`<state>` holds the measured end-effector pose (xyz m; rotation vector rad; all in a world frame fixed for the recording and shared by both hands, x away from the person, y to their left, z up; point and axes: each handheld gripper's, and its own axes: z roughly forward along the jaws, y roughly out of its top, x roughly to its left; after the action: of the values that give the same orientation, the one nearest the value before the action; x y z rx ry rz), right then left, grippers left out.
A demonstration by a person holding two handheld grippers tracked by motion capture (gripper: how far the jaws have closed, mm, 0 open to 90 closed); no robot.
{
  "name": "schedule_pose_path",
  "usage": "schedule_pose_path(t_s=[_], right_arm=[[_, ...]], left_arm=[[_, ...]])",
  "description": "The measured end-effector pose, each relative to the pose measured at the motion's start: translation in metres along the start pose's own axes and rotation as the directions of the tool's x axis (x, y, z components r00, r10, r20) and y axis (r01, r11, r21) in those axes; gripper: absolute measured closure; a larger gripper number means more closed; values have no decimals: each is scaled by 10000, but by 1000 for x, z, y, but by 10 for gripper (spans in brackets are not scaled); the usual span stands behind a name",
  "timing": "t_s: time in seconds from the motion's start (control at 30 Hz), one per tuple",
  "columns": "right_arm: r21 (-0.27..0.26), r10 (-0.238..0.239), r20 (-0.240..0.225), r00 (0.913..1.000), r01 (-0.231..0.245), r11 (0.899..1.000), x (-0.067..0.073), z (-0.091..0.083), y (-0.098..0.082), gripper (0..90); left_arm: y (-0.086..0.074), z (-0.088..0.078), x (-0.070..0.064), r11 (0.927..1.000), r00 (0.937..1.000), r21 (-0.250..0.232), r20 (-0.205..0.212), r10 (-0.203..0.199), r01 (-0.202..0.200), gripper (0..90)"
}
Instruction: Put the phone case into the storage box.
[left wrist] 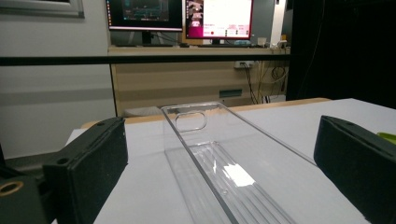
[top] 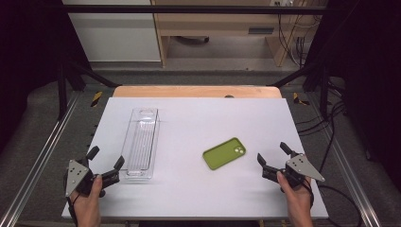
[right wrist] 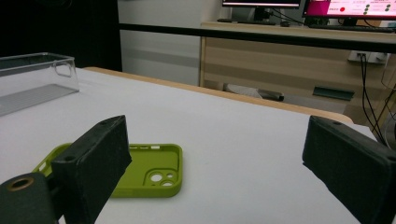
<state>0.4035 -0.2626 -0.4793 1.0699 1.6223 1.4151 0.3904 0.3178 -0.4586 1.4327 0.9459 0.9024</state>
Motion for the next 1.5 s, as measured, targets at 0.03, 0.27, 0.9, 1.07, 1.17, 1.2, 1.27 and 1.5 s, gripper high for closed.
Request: schedule_pose_path(t_s=[0.03,0.27,0.9,1.07,1.17,1.2,1.27,1.5], right_arm=[[0,0,0,10000,0,10000,0,0,0,75],[704,689,173,9975,-699,9951,2,1,3,66],[4518,72,-827,9965,310,8916,4,50,41,121],[5046,-95,-1053,9944,617,8612,4,63,47,104],[5339,-147,-1252,9920,798,8418,5,72,48,102],[5562,-207,-1368,9904,941,8257,5,77,48,102],[5617,-221,-1399,9899,977,8216,5,79,49,102],[6196,-54,-1636,9865,1070,7776,4,95,50,103]], left_arm=[[0,0,0,10000,10000,0,0,0,0,23],[1,-4,-3,9996,9996,76,-103,258,-257,10],[-1,-4,-3,9993,9991,374,-432,23,-7,10],[-2,-3,-4,9991,9994,428,-334,37,-22,10],[-2,-3,-5,9990,9995,445,-318,84,-70,10],[-2,-3,-5,9990,9995,447,-316,88,-74,9],[-2,-3,-5,9990,9995,442,-317,81,-67,9],[-2,-1,-8,9984,9996,523,-174,241,-232,10]])
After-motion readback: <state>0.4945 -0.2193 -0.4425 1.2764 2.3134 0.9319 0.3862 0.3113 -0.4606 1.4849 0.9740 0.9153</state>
